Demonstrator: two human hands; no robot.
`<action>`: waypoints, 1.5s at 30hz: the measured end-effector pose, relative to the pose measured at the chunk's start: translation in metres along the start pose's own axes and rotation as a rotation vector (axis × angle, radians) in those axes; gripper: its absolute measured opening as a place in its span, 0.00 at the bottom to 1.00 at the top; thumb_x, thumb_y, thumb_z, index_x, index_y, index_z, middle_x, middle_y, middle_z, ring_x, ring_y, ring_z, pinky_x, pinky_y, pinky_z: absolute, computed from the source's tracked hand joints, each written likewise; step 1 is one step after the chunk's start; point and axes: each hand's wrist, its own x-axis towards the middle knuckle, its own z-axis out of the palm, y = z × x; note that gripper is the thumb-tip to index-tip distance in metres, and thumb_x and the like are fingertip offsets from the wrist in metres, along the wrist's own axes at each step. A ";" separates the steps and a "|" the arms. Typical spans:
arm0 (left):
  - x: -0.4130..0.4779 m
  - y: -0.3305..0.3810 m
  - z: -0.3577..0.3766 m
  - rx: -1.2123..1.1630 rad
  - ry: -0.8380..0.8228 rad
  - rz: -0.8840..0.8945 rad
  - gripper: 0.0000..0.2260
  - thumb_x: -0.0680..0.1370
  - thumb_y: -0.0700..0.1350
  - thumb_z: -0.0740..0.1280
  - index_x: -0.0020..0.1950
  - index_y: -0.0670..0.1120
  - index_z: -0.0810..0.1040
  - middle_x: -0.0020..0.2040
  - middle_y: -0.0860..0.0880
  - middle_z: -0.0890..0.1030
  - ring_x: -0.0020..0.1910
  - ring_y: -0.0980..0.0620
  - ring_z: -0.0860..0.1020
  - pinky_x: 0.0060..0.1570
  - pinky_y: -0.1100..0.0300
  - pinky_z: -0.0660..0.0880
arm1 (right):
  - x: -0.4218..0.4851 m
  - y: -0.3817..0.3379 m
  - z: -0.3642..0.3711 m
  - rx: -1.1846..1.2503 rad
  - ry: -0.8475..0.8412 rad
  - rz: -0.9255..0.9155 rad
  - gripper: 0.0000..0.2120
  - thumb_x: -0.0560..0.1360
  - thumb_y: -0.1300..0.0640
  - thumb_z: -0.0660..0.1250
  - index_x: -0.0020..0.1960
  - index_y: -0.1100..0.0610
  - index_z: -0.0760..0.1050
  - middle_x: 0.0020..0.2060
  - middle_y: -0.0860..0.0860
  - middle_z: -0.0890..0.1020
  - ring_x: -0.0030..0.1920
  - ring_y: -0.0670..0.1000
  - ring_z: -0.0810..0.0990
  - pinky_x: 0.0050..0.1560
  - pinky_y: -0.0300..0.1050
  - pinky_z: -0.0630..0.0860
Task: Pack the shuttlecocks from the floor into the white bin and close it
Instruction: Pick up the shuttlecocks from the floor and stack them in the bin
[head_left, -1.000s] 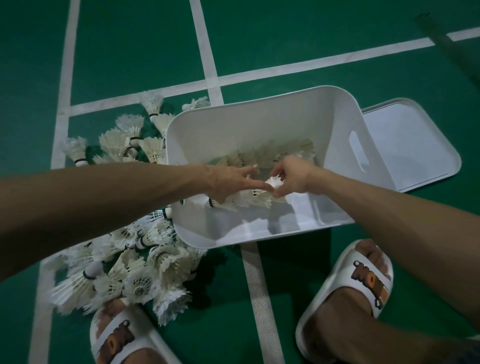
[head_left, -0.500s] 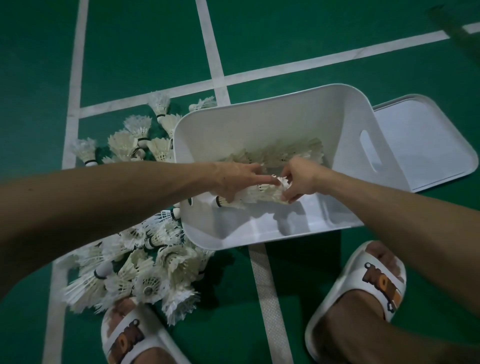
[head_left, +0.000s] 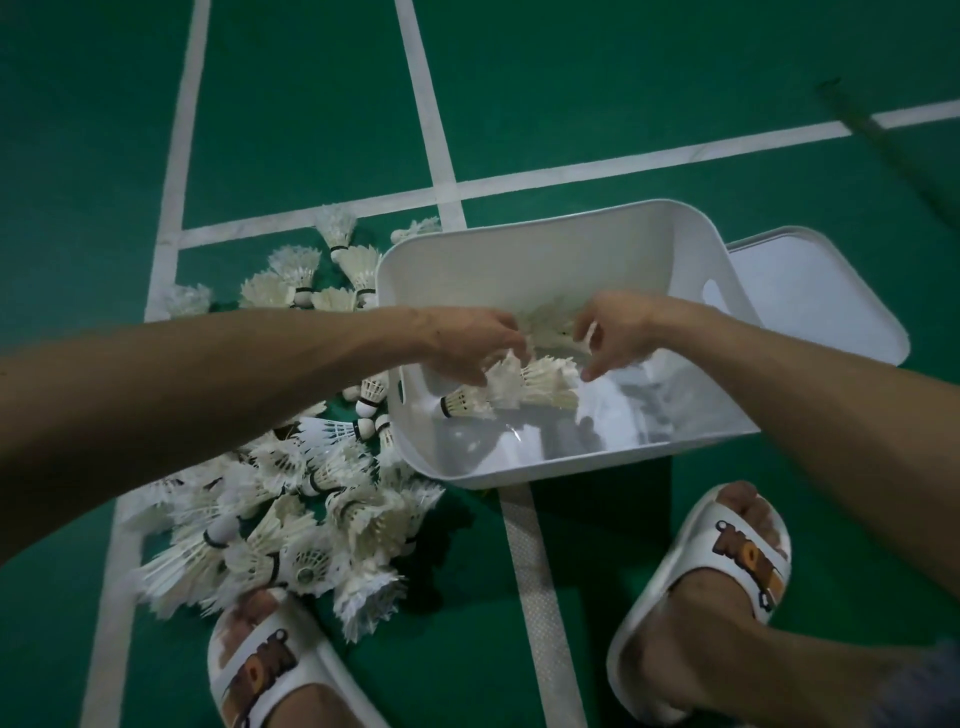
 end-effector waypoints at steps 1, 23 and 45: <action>-0.008 -0.001 -0.008 -0.006 0.055 -0.014 0.23 0.75 0.43 0.69 0.69 0.49 0.69 0.69 0.46 0.68 0.64 0.46 0.71 0.64 0.49 0.71 | -0.005 -0.009 -0.009 0.010 0.044 -0.014 0.26 0.66 0.52 0.79 0.61 0.57 0.77 0.48 0.52 0.83 0.39 0.49 0.82 0.39 0.39 0.75; -0.196 -0.120 0.089 -0.330 0.122 -0.478 0.22 0.76 0.52 0.69 0.68 0.48 0.70 0.65 0.44 0.72 0.60 0.48 0.73 0.60 0.55 0.69 | 0.003 -0.258 0.090 -0.026 0.108 -0.341 0.27 0.67 0.52 0.78 0.63 0.58 0.75 0.57 0.54 0.80 0.55 0.53 0.79 0.54 0.45 0.76; -0.199 -0.118 0.137 -0.517 0.257 -0.395 0.22 0.76 0.41 0.70 0.67 0.53 0.69 0.58 0.50 0.78 0.53 0.52 0.76 0.53 0.56 0.73 | 0.017 -0.250 0.144 -0.150 0.089 -0.316 0.30 0.70 0.69 0.66 0.68 0.55 0.60 0.45 0.57 0.76 0.45 0.58 0.76 0.41 0.51 0.76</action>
